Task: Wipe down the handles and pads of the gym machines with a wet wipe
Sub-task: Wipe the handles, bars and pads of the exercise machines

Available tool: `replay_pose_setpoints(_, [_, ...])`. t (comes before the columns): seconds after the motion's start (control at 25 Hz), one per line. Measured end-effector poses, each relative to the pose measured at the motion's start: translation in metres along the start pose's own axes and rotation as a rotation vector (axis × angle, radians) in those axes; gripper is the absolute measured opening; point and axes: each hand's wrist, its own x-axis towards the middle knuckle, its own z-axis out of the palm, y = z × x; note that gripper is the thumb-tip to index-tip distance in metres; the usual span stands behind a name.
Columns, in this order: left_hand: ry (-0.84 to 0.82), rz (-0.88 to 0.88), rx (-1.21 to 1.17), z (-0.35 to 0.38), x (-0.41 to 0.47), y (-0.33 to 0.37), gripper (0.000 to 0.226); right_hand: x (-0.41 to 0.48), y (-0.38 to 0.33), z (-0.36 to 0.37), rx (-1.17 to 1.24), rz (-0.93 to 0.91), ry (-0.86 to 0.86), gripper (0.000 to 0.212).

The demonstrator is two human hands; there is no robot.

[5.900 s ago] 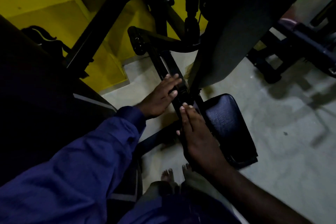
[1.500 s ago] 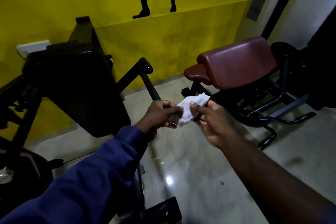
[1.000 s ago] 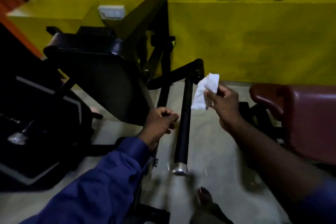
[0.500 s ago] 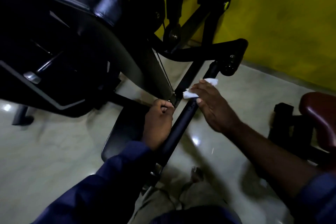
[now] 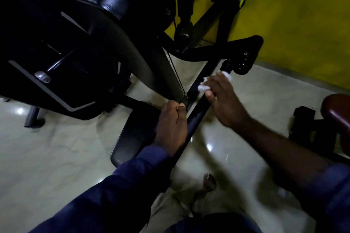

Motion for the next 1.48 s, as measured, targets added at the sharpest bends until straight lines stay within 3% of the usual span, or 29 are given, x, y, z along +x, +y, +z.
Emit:
replay_pose_setpoints(0.12, [0.027,-0.004,-0.033,0.0,-0.001,0.001,0.023,-0.065,-0.041,0.015,0.129,-0.076,-0.116,0.048])
replay_pose_setpoints(0.2, [0.049,-0.003,-0.073,0.0,-0.002,0.004,0.022,-0.051,-0.026,0.007,0.025,-0.193,-0.11,0.046])
replay_pose_setpoints(0.36, [0.034,0.029,-0.023,0.002,-0.001,0.004,0.026,0.033,0.022,-0.005,-0.074,0.107,0.098,0.043])
replay_pose_setpoints(0.44, [0.058,0.045,-0.038,0.002,-0.001,0.004,0.031,0.018,0.003,0.009,0.0,0.156,0.147,0.046])
replay_pose_setpoints(0.56, [0.125,0.105,-0.043,0.001,-0.004,0.006,0.057,-0.063,-0.058,0.033,0.21,0.011,-0.019,0.051])
replay_pose_setpoints(0.64, [0.167,0.163,-0.028,0.0,-0.004,0.008,0.074,-0.067,-0.048,0.038,0.172,-0.136,-0.038,0.054])
replay_pose_setpoints(0.76, [0.192,0.208,-0.008,0.0,-0.004,0.01,0.077,0.009,0.017,0.03,0.056,0.062,0.054,0.079])
replay_pose_setpoints(0.84, [0.176,0.192,0.013,0.001,-0.004,0.011,0.079,0.034,0.036,0.027,0.234,0.259,0.208,0.081])
replay_pose_setpoints(0.96, [0.171,0.195,0.008,0.0,-0.006,0.013,0.082,-0.012,-0.047,0.034,0.75,0.444,0.297,0.056])
replay_pose_setpoints(1.04, [0.167,0.18,0.015,0.001,-0.005,0.011,0.081,-0.043,-0.089,0.047,1.005,0.487,0.337,0.052])
replay_pose_setpoints(1.12, [0.164,0.181,0.018,0.002,-0.004,0.009,0.076,-0.018,-0.069,0.049,1.017,0.621,0.409,0.056])
replay_pose_setpoints(1.2, [0.161,0.186,0.024,0.002,-0.004,0.009,0.071,0.025,-0.016,0.032,1.265,1.009,0.388,0.066])
replay_pose_setpoints(1.28, [0.157,0.195,0.035,0.001,-0.005,0.01,0.066,0.048,0.02,0.019,1.755,1.062,0.367,0.075])
replay_pose_setpoints(1.36, [0.155,0.184,0.04,0.001,-0.005,0.01,0.064,0.03,0.009,0.016,1.842,1.062,0.349,0.076])
replay_pose_setpoints(1.48, [0.156,0.187,0.068,0.001,-0.004,0.009,0.064,-0.006,0.001,0.032,1.988,0.867,0.365,0.068])
